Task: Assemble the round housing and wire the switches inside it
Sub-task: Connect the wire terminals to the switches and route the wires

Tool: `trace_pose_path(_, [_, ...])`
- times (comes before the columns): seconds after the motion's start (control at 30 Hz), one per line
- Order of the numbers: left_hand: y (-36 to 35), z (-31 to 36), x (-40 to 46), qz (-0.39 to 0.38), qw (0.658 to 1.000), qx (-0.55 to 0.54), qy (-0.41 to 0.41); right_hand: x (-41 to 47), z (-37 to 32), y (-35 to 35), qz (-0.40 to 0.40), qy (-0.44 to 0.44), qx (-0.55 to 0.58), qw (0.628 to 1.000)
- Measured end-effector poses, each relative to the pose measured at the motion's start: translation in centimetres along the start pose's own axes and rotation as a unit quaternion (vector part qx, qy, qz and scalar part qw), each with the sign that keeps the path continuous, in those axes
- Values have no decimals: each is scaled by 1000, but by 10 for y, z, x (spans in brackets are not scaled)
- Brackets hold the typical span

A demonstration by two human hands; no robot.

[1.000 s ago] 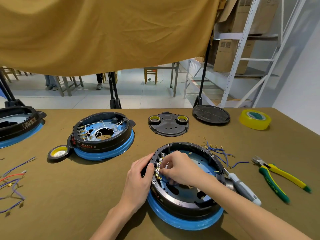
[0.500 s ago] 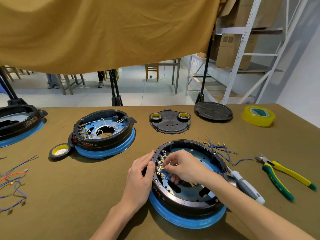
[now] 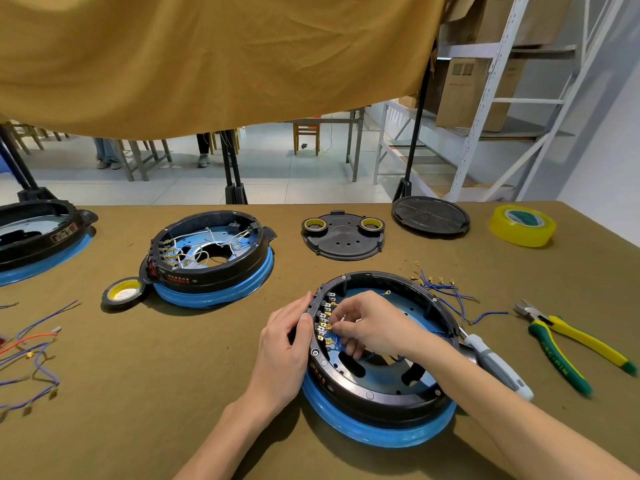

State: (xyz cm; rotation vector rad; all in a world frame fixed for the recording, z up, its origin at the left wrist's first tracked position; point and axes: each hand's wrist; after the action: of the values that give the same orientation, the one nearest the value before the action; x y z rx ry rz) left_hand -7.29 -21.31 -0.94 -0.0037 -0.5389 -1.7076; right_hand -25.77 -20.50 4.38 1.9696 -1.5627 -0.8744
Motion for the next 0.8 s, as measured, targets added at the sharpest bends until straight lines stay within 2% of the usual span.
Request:
trace_pose_path(0.6, [-1, 6, -4, -16, 1000, -4, 23, -3, -6, -4, 30, -4, -13, 999])
trace_pose_path(0.8, [-2, 5, -5, -24, 999, -2, 38, 2, -13, -7, 27, -38, 2, 999])
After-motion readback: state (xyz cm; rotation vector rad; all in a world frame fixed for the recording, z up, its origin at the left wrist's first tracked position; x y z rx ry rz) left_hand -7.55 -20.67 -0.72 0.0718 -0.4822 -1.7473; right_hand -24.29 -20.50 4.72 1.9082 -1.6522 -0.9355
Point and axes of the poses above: each hand's wrist, its own x-axis towards the middle knuckle, its own y-axis out of the back of the hand, z = x × y, and after that the axes turned 7 degrees about -x, right-handed
